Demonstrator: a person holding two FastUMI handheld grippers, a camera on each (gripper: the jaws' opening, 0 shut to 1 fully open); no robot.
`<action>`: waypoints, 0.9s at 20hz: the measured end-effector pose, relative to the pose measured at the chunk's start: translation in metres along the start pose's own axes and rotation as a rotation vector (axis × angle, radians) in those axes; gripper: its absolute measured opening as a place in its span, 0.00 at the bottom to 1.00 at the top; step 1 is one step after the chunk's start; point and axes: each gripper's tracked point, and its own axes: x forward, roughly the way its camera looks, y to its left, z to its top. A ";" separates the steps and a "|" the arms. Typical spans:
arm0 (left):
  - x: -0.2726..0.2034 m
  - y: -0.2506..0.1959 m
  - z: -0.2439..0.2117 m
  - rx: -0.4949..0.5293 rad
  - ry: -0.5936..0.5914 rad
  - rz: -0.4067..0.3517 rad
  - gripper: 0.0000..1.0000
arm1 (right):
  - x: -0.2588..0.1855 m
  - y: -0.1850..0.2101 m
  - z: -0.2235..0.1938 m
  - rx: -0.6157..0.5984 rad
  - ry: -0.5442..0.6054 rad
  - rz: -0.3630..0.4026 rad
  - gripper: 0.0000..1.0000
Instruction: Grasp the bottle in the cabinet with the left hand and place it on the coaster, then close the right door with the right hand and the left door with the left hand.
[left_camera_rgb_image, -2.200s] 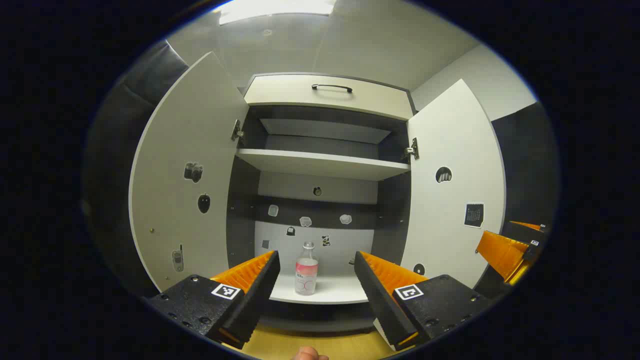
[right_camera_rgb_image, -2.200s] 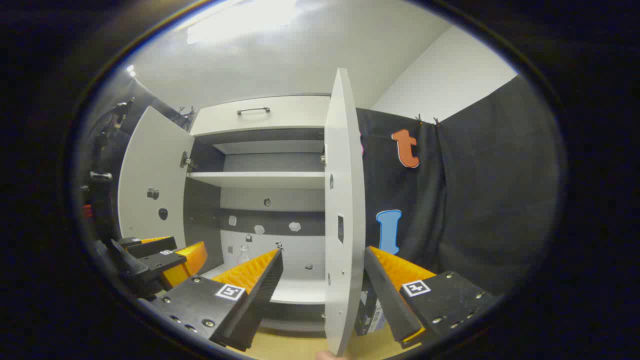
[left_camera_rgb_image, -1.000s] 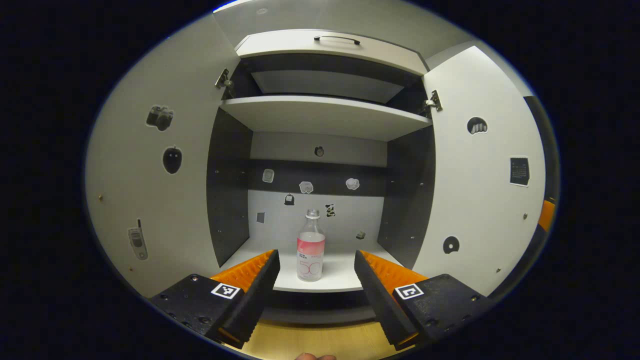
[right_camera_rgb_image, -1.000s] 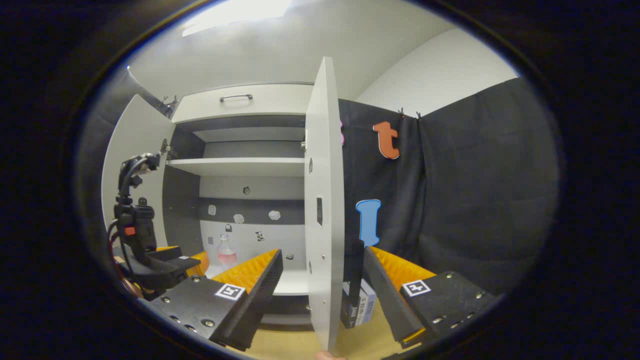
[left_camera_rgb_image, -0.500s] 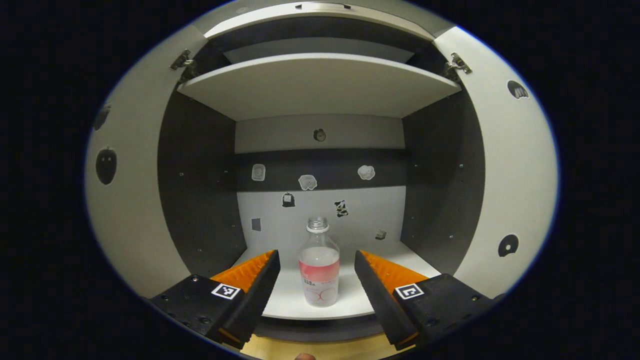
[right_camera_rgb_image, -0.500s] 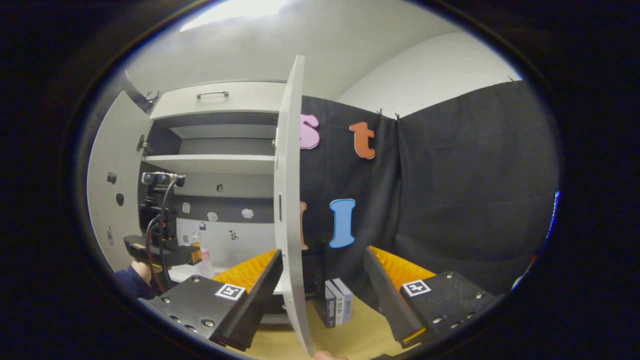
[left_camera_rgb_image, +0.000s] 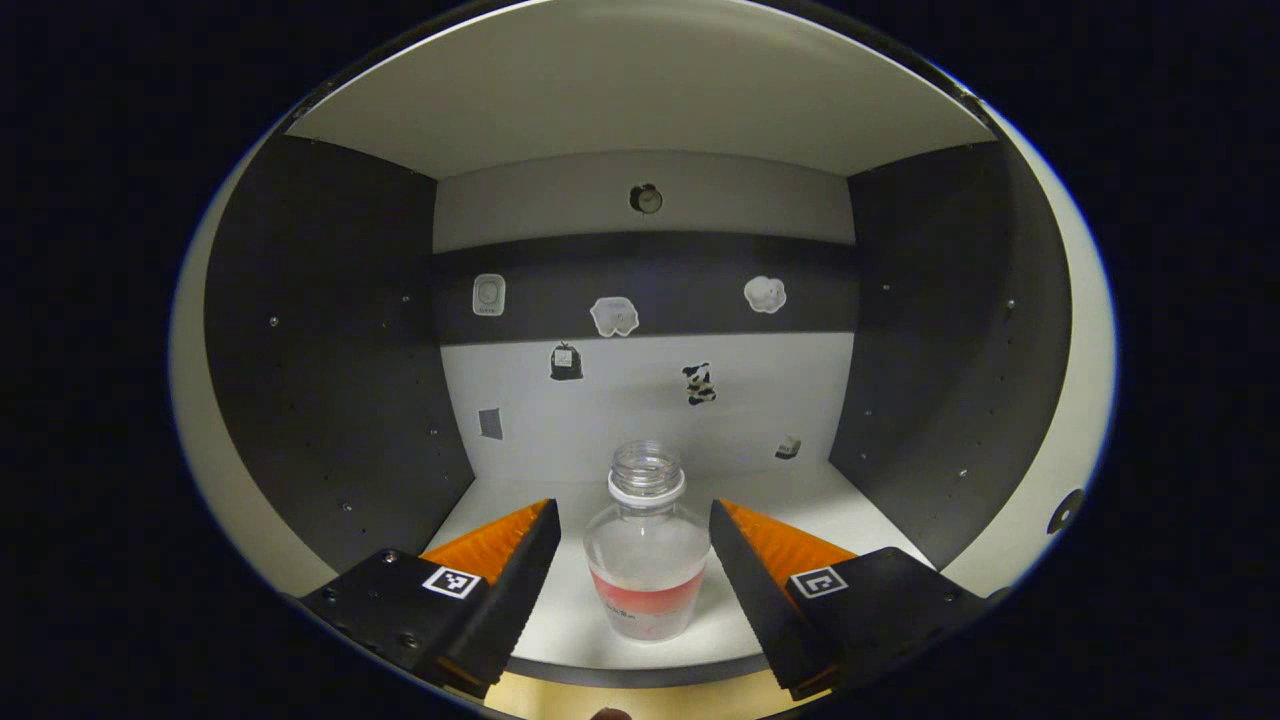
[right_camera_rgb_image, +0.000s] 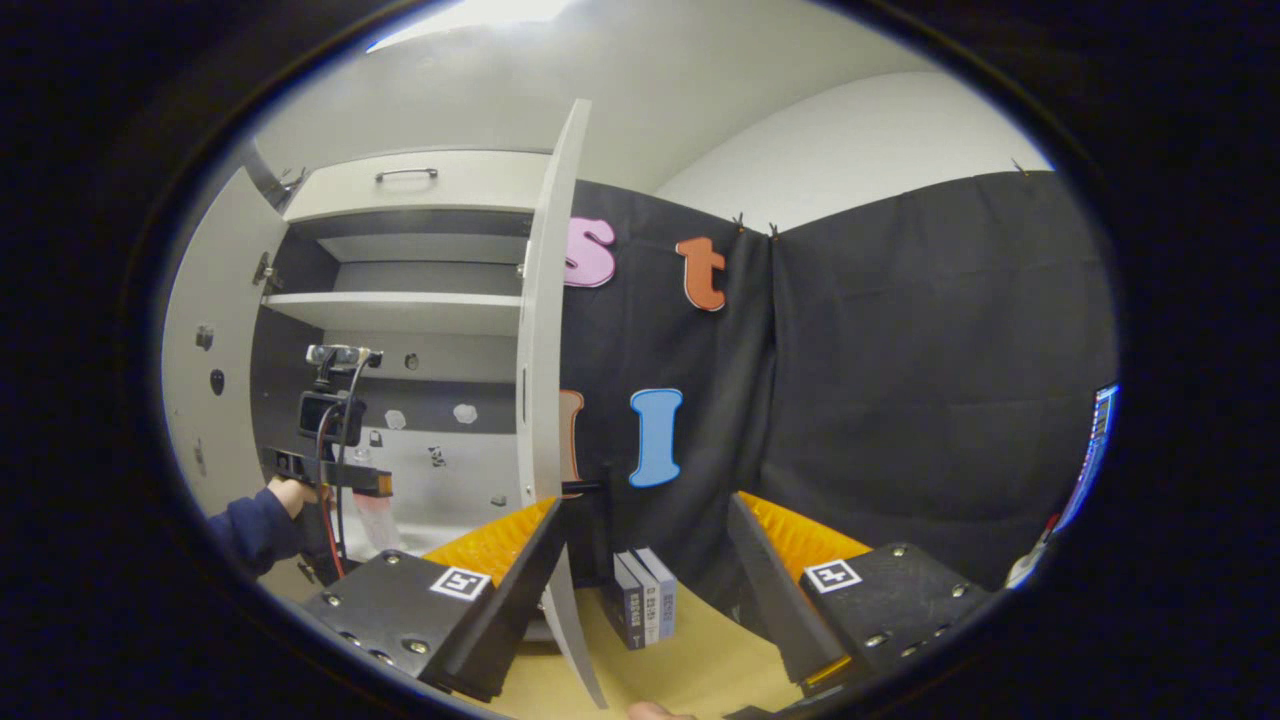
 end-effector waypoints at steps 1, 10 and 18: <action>0.003 -0.002 -0.005 0.002 0.019 -0.008 0.95 | 0.002 0.000 -0.002 0.001 0.003 -0.004 0.98; 0.004 -0.010 -0.006 0.010 0.021 -0.029 0.78 | -0.008 -0.017 -0.007 0.023 0.008 -0.040 0.98; -0.053 -0.040 -0.005 0.018 -0.028 -0.141 0.77 | -0.019 -0.043 -0.018 0.056 0.036 -0.070 1.00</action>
